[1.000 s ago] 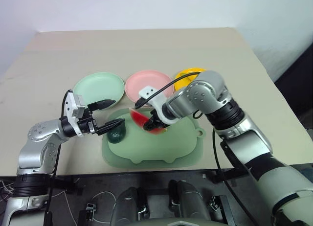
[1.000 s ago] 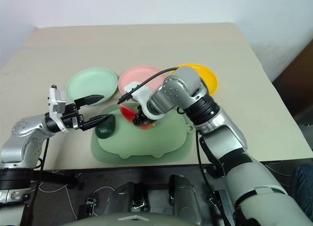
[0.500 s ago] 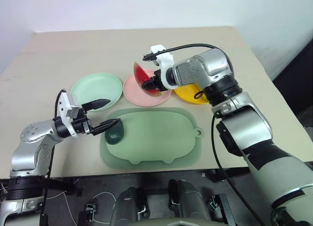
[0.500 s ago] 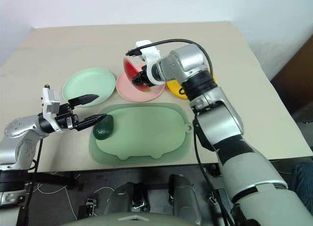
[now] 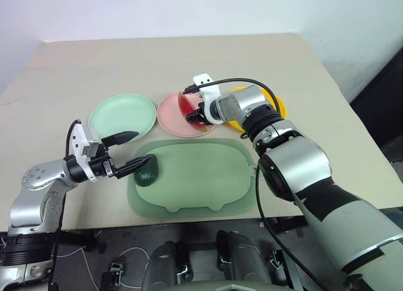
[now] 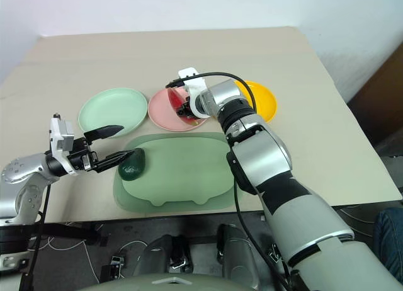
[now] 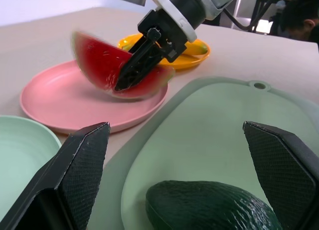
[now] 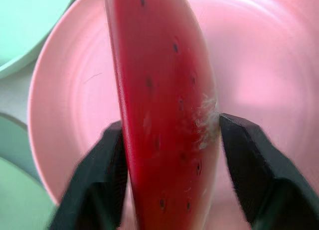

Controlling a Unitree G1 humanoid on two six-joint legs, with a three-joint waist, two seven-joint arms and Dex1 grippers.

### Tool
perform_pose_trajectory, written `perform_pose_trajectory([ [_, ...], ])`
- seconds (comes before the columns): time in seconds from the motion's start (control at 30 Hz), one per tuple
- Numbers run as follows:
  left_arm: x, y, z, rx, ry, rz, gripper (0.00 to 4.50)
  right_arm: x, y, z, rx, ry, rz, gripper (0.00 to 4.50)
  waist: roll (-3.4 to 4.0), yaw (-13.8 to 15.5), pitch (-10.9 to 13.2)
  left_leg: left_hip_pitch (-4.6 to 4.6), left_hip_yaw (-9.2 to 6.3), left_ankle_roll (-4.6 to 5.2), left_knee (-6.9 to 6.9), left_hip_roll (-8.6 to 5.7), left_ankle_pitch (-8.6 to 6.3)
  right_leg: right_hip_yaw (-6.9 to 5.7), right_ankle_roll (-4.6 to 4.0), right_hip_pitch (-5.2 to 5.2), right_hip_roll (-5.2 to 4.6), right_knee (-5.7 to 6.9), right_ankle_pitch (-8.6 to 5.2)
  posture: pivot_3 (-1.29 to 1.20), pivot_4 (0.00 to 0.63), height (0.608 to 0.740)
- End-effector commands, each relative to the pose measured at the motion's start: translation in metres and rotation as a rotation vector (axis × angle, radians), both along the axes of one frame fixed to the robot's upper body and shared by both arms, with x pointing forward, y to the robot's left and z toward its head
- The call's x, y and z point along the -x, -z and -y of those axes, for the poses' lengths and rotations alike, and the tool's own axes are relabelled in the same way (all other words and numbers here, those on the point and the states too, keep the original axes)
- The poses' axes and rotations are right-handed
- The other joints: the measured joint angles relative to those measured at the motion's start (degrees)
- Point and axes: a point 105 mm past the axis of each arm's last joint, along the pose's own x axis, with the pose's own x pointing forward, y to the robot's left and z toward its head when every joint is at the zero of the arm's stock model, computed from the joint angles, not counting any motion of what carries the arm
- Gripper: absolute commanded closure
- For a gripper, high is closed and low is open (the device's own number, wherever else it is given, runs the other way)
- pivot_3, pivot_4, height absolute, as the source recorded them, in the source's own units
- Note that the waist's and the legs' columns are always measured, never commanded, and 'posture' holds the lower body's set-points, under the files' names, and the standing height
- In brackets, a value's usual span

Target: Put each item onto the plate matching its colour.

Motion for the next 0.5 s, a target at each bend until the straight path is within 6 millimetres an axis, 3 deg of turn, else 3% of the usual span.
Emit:
perform_pose_trajectory([
  [0.03, 0.002, -0.014, -0.003, -0.005, -0.006, 0.052, 0.00, -0.001, -0.022, -0.011, -0.026, -0.037, 0.065, 0.27, 0.00, 0.03, 0.00, 0.00, 0.00, 0.00, 0.00, 0.00, 0.00, 0.00, 0.00, 0.00, 0.00, 0.00, 0.00, 0.00, 0.150, 0.696],
  [0.07, 0.002, -0.013, -0.003, -0.006, -0.007, 0.051, 0.00, -0.002, -0.025, -0.012, -0.019, -0.048, 0.080, 0.02, 0.00, 0.03, 0.00, 0.00, 0.00, 0.00, 0.00, 0.00, 0.00, 0.00, 0.00, 0.01, 0.00, 0.00, 0.00, 0.00, 0.150, 0.696],
  [0.17, 0.002, -0.013, -0.003, -0.007, -0.008, 0.050, 0.00, -0.003, -0.034, -0.012, -0.020, -0.062, 0.108, 0.02, 0.00, 0.13, 0.00, 0.00, 0.00, 0.00, 0.00, 0.00, 0.00, 0.00, 0.00, 0.01, -0.01, 0.00, 0.00, 0.00, 0.150, 0.696],
  [0.27, 0.002, -0.014, -0.005, -0.005, -0.011, 0.051, 0.00, -0.002, -0.059, -0.009, -0.045, -0.117, 0.146, 0.02, 0.00, 0.15, 0.00, 0.00, 0.00, 0.00, 0.00, 0.00, 0.00, 0.00, 0.00, 0.01, -0.01, 0.00, 0.00, 0.00, 0.150, 0.696],
  [0.43, 0.000, -0.015, -0.008, -0.002, -0.022, 0.057, 0.00, 0.016, -0.085, 0.003, -0.127, -0.222, 0.184, 0.02, -0.02, 0.27, -0.02, -0.01, -0.04, 0.00, 0.00, -0.01, 0.00, 0.01, 0.00, 0.00, -0.05, -0.02, 0.00, 0.00, 0.150, 0.696],
  [0.5, 0.000, -0.015, -0.007, -0.001, -0.021, 0.057, 0.00, 0.025, -0.086, 0.015, -0.155, -0.213, 0.186, 0.02, -0.03, 0.32, -0.02, 0.01, -0.14, 0.00, 0.00, -0.01, 0.00, 0.00, -0.01, 0.04, -0.08, -0.05, 0.00, 0.00, 0.150, 0.696],
])
